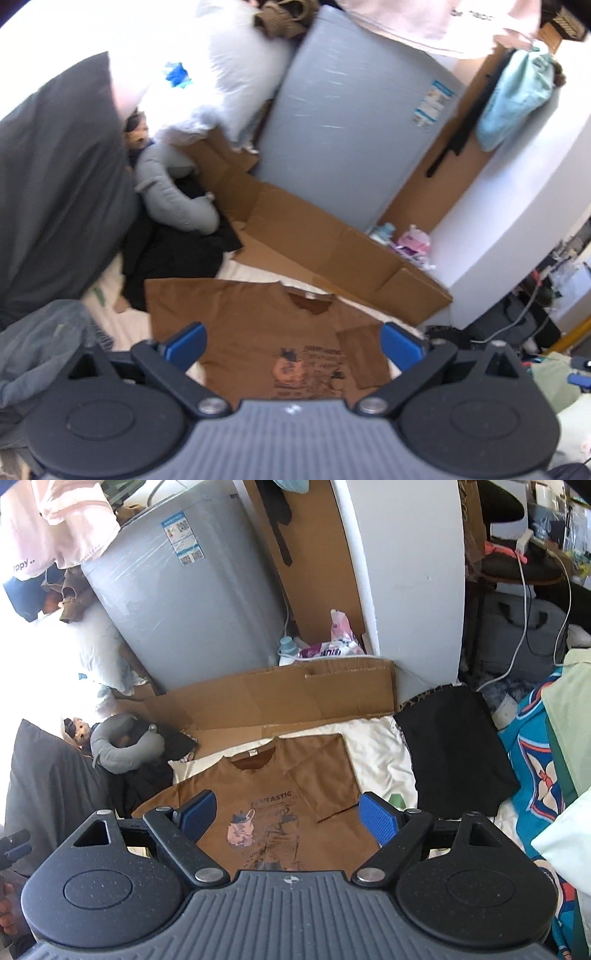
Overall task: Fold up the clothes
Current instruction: 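Open both grippers and raise them above the folded brown shirt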
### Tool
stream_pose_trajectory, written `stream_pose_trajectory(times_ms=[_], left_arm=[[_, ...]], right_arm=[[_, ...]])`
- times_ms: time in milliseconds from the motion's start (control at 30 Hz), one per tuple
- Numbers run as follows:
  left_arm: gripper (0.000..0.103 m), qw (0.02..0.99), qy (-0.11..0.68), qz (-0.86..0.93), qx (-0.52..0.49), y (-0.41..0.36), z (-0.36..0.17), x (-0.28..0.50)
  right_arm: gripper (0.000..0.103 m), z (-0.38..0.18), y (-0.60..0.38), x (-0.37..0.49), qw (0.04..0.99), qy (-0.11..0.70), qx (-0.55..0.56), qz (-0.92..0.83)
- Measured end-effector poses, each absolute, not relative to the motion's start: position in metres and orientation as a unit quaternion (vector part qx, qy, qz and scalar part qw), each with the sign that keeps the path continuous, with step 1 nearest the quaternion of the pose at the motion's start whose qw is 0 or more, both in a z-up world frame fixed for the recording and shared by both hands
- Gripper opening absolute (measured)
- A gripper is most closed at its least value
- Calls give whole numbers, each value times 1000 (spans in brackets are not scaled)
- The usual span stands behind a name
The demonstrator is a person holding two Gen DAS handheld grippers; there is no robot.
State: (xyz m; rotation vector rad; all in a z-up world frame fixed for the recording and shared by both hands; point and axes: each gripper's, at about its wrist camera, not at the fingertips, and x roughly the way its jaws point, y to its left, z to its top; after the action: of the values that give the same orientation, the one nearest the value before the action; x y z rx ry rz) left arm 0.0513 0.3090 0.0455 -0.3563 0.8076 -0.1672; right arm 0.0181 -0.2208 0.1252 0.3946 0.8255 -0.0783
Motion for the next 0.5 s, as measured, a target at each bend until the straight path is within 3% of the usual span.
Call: stream_pose_trajectory(times_ms=[500], left_arm=[[102, 897, 392, 5, -204, 370, 46, 19]], right_arm=[[89, 110, -165, 60, 893, 418, 163, 46]])
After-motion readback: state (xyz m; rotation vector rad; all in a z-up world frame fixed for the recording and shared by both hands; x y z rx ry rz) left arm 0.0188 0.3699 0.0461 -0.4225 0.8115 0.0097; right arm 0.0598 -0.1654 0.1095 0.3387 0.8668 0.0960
